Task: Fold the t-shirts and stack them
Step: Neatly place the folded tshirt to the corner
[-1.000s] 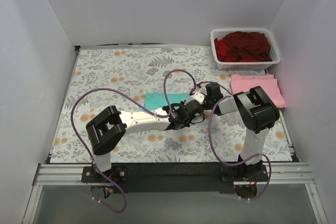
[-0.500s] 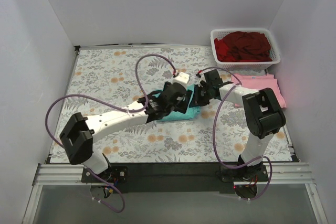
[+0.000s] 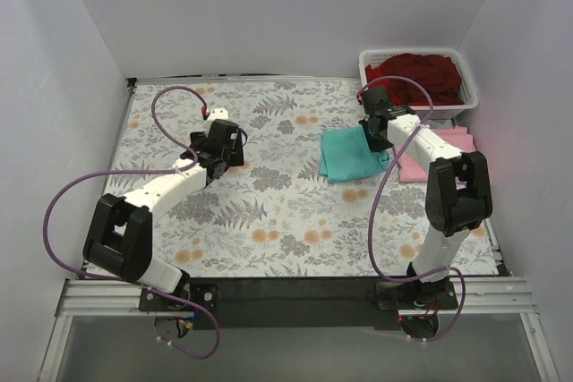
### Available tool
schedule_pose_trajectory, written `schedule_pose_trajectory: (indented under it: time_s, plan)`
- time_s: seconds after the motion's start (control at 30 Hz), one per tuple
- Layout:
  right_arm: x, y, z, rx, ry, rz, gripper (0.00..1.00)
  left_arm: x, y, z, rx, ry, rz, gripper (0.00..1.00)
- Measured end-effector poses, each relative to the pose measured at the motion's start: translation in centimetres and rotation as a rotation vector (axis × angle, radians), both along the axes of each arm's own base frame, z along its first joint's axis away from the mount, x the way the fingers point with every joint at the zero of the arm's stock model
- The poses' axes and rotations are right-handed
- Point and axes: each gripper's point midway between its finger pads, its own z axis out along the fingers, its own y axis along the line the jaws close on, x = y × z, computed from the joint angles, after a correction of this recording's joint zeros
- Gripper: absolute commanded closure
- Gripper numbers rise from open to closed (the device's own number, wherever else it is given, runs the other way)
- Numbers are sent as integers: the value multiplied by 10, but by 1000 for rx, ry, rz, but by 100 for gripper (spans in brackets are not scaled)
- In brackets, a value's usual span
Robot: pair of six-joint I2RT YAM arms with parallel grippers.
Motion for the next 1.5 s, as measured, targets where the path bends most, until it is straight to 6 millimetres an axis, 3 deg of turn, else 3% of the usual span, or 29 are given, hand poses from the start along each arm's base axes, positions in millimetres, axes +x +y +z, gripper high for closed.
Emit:
schedule_pose_trajectory:
  time_s: [0.37,0.6,0.97,1.2,1.23,1.33,1.4,1.43,1.5]
  plan:
    - [16,-98,35,-178,-23,-165,99,8,28,1,-20,-14,99,20]
    - [29,-145,56,-206,-63,-268,99,8,27,0,-40,-11,99,20]
    - [38,-201,27,-319,11,-412,99,8,23,-1,-58,-6,90,20]
    - [45,-232,24,-391,10,-506,97,8,23,-1,-64,-4,88,20]
    - [46,-234,24,-401,10,-514,82,8,24,-1,-64,-3,89,20]
    - [45,-241,21,-433,14,-540,65,8,24,-1,-66,-3,88,20]
    - [43,-245,20,-457,16,-559,58,8,23,-1,-68,-2,86,20]
    - [42,-247,21,-467,14,-570,47,8,23,-1,-68,-2,85,20]
    - [40,-251,25,-495,7,-597,37,8,23,-1,-69,-1,84,20]
